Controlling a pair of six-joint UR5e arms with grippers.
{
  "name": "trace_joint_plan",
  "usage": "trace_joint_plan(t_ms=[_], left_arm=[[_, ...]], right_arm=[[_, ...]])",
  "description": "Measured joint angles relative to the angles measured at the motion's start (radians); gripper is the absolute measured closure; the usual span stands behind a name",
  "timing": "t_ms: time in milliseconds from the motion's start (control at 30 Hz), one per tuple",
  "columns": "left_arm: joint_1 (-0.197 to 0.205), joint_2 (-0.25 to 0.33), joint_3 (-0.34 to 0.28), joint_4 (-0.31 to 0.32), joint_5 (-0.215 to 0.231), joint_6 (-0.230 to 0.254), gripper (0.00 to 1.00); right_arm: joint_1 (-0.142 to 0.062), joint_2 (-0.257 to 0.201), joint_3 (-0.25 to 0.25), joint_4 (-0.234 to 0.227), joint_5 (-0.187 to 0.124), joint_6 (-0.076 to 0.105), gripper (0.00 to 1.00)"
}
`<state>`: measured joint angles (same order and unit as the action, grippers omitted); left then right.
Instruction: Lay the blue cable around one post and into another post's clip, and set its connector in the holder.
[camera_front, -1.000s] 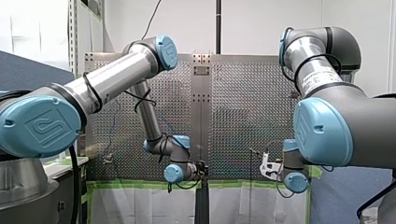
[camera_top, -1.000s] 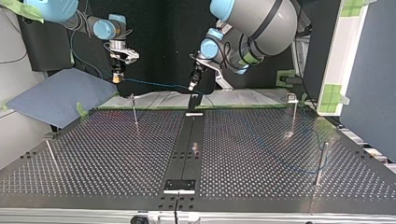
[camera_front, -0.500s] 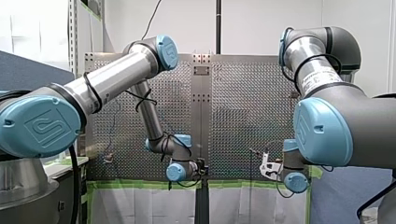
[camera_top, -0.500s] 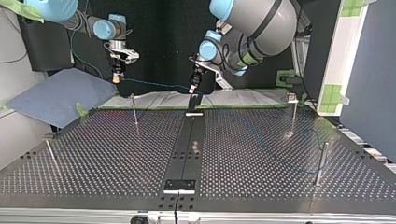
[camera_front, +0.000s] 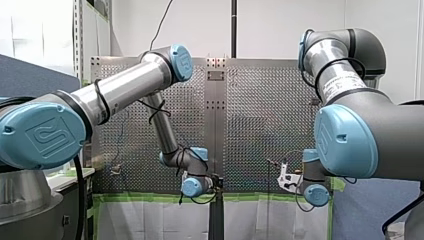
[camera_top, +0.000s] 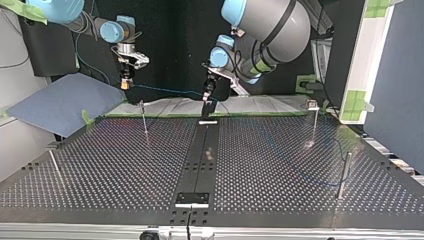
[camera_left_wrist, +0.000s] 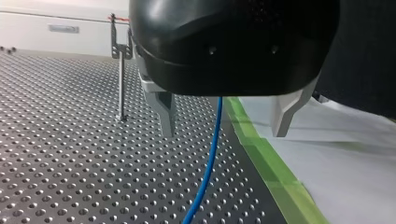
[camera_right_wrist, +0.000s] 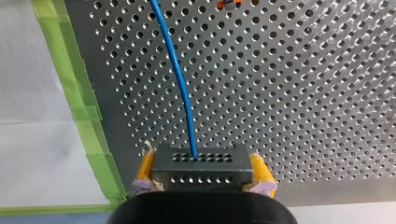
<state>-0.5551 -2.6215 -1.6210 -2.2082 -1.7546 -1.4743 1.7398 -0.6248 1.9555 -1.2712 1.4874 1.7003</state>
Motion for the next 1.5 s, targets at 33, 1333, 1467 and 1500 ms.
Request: trace_joint_plan(t_ms=[33,1333,1467,1500], left_arm=[[-0.001,-0.001,0.006,-0.006,-0.006,0.007,0.00],[0.012,-0.001,0.047,-0.031,0.080,-0.095,0.00],[0.014,-0.001,0.052,-0.031,0.083,-0.095,0.00],[0.014,-0.001,0.053,-0.031,0.083,-0.095,0.00]], right_arm=[[0.000,0.000,-0.001,0.001,0.001,0.000,1.00],[-0.004,0.000,-0.014,0.009,0.000,-0.017,1.00],[-0.004,0.001,-0.015,0.009,0.000,-0.017,1.00],[-0.004,0.001,-0.015,0.009,0.001,-0.017,1.00]])
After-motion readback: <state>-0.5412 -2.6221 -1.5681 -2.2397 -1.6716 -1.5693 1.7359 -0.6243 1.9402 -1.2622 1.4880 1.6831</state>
